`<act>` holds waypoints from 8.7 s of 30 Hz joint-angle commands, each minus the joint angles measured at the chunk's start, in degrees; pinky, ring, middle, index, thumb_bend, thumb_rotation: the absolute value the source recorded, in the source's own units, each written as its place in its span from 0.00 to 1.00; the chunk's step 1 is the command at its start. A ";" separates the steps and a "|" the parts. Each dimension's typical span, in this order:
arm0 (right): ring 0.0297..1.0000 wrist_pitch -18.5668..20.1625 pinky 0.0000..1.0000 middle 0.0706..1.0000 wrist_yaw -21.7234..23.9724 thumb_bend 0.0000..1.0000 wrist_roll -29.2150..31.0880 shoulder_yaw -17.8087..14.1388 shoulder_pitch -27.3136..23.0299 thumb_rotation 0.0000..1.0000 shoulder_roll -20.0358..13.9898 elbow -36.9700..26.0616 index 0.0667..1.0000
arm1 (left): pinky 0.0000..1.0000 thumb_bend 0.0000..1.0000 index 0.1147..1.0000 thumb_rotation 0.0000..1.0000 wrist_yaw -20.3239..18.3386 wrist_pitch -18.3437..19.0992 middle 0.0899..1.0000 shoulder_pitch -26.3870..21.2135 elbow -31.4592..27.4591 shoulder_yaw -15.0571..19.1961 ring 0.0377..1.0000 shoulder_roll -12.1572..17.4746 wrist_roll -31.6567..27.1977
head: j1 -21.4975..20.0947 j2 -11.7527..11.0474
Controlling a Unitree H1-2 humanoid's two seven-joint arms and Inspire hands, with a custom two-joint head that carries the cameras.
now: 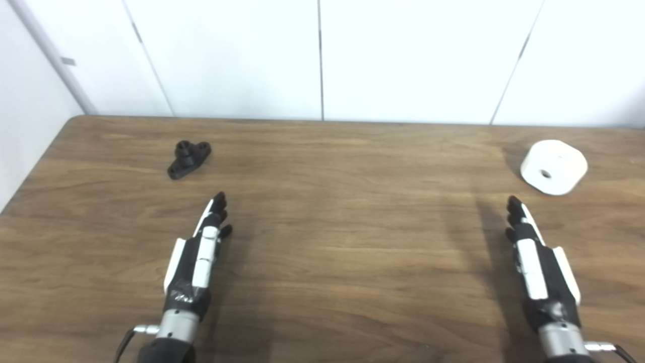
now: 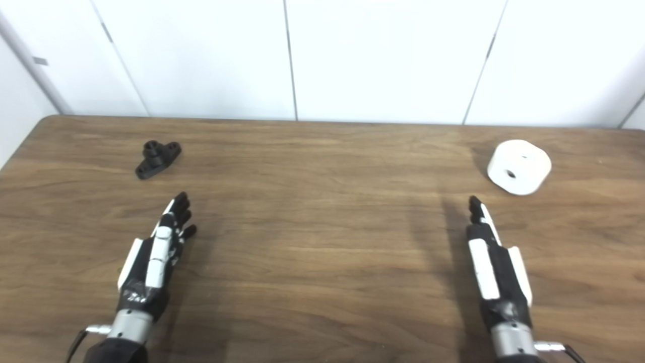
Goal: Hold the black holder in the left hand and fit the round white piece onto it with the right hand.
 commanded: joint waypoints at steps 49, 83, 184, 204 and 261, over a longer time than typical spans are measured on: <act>1.00 -3.45 1.00 0.99 -0.01 0.62 1.46 0.67 -0.36 1.00 -1.53 2.17 0.98 | 1.00 0.93 0.89 0.41 4.23 6.53 0.98 -6.43 -6.60 4.40 1.00 6.27 14.15 | -1.60 -3.26; 1.00 -1.26 1.00 0.99 -0.68 0.59 1.14 1.35 0.07 1.00 -1.24 0.29 0.99 | 1.00 0.93 0.82 0.43 4.84 18.11 0.97 -26.40 17.28 -0.02 1.00 22.05 38.85 | -2.11 -2.47; 1.00 0.40 1.00 0.97 -1.59 0.54 0.89 0.65 1.40 1.00 -1.60 -2.87 0.99 | 1.00 0.54 0.42 0.07 6.31 19.84 0.81 -39.78 42.78 -8.80 0.94 22.12 35.43 | -4.01 -0.65; 1.00 0.19 1.00 0.97 -1.31 0.52 2.51 0.03 1.37 1.00 -1.84 -3.48 0.99 | 1.00 0.52 0.42 0.05 7.75 18.45 0.77 -38.69 42.38 -9.92 0.90 22.63 34.81 | -3.94 -0.38; 1.00 0.85 1.00 0.97 -2.27 0.59 -0.17 1.53 0.16 1.00 -0.70 -3.17 0.99 | 0.98 0.52 0.42 0.05 3.50 8.83 0.75 -23.32 14.44 -22.24 0.87 15.48 44.80 | -10.54 2.14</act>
